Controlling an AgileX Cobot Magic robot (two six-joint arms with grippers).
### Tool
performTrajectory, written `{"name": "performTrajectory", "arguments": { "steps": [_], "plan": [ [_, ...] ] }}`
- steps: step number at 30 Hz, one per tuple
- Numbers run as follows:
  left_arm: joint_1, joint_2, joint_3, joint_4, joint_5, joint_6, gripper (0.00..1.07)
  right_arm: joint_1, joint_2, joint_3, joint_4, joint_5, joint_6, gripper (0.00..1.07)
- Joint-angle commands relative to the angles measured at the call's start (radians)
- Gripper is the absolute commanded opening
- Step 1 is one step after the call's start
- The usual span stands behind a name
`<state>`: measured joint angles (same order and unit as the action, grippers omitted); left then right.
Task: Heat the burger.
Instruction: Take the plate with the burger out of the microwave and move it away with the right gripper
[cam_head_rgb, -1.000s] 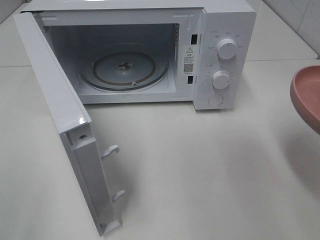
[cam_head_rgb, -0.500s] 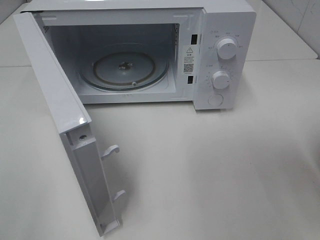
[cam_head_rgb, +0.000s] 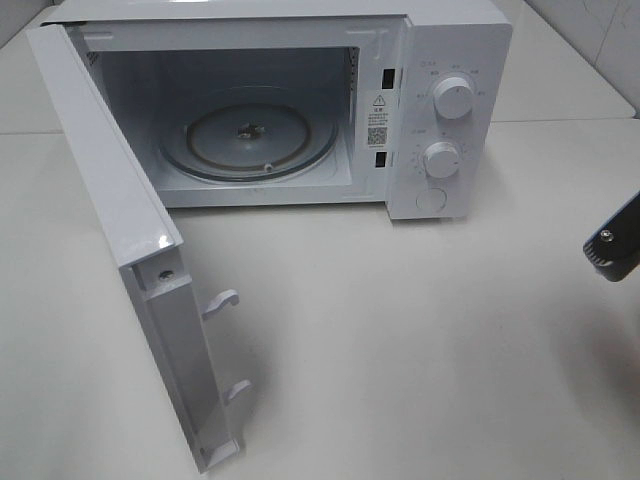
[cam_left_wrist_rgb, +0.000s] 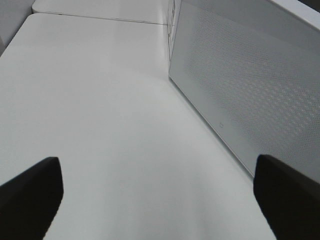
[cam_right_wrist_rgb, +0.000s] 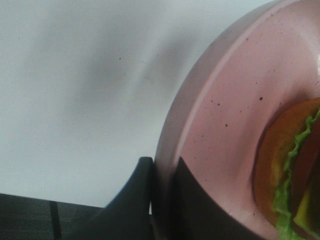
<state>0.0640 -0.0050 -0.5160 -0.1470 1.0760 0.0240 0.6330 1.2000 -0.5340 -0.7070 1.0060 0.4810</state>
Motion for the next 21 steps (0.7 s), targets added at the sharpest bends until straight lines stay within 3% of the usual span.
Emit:
{"name": "performTrajectory", "arguments": {
  "steps": [1, 9, 21],
  "plan": [
    [0.0, -0.016, 0.001, 0.001, -0.009, 0.0, 0.95, -0.004, 0.036, -0.007, -0.091, 0.021, 0.071, 0.01],
    [0.0, -0.016, 0.001, 0.001, -0.009, 0.0, 0.95, -0.004, 0.141, -0.007, -0.125, -0.067, 0.261, 0.01],
    [0.0, -0.016, 0.001, 0.001, -0.009, 0.0, 0.95, -0.007, 0.274, -0.007, -0.193, -0.158, 0.357, 0.01]
  ]
}}
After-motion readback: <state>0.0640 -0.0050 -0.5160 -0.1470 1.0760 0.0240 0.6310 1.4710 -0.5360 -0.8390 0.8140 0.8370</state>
